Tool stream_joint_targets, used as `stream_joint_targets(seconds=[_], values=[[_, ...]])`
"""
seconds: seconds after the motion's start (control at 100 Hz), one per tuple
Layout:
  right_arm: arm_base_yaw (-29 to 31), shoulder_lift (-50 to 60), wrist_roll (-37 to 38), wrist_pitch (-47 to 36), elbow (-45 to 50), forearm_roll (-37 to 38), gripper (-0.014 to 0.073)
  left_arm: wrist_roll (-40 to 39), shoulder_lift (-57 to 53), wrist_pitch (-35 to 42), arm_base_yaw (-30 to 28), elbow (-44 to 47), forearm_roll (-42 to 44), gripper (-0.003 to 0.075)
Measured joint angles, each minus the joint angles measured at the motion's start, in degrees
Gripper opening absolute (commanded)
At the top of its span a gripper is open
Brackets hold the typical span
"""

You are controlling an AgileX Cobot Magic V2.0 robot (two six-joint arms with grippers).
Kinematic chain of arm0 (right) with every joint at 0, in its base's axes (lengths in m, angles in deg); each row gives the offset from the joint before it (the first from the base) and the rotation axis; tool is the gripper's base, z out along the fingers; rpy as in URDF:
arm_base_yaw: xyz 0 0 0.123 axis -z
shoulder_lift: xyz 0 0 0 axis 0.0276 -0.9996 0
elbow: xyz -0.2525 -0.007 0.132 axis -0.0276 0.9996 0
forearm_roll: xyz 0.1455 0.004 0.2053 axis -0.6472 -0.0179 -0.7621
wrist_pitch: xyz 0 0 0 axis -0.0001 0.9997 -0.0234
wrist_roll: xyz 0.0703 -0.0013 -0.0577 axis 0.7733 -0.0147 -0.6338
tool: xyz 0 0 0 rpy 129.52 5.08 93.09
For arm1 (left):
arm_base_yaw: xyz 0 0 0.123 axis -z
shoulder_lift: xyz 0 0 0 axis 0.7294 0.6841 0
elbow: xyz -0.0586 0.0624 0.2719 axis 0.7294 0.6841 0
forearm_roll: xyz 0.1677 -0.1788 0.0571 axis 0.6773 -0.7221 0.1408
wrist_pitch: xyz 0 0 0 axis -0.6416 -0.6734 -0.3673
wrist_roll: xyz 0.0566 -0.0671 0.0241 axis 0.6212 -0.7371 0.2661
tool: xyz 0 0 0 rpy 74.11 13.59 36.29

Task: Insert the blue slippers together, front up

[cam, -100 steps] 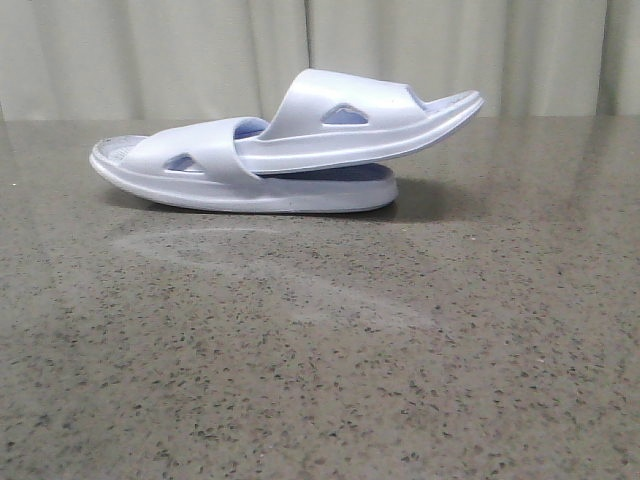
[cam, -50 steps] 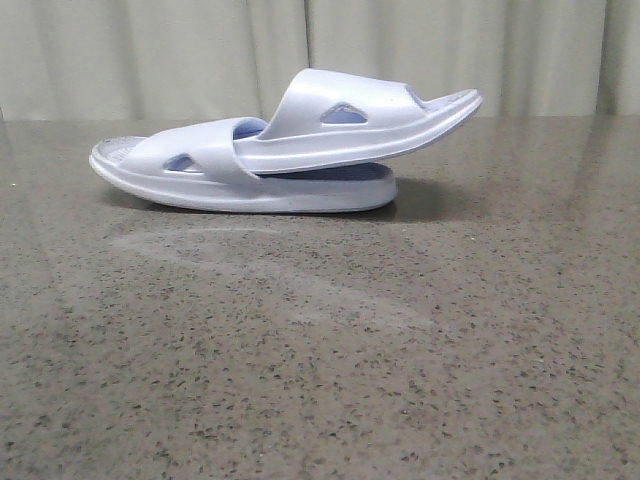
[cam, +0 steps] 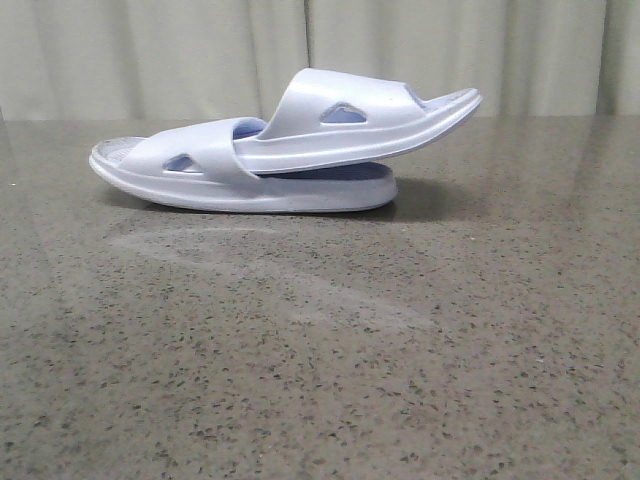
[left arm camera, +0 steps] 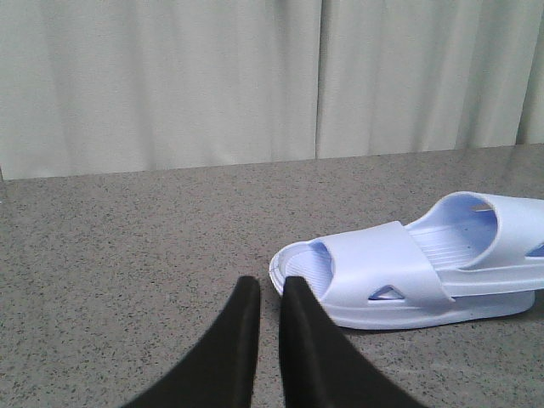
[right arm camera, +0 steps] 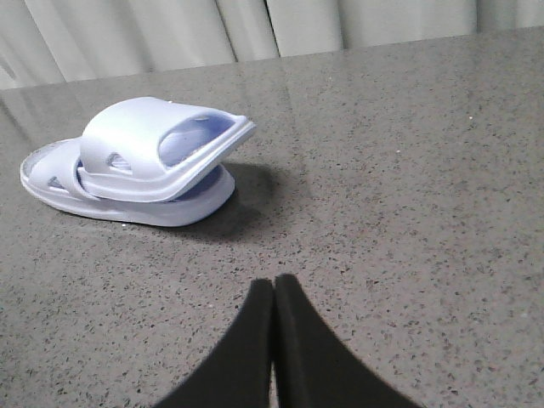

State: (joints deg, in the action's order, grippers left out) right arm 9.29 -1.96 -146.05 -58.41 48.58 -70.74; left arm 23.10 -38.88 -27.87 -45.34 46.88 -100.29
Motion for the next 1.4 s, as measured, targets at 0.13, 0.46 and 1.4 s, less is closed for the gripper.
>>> stream_joint_targets(seconds=[0.13, 0.46, 1.4], values=[[0.0, 0.0, 0.0, 0.0, 0.0, 0.0, -0.0089, -3.0, -0.2, 0.9, 0.0, 0.7, 4.5, 0.0015], [0.0, 0.0, 0.0, 0.0, 0.0, 0.0, -0.0089, -61.7, -9.2, 10.4, 0.0, 6.9, 58.6, 0.0015], [0.0, 0.0, 0.0, 0.0, 0.1, 0.0, -0.0089, -74.9, -26.1, 11.5, 0.0, 21.1, 77.2, 0.0015]])
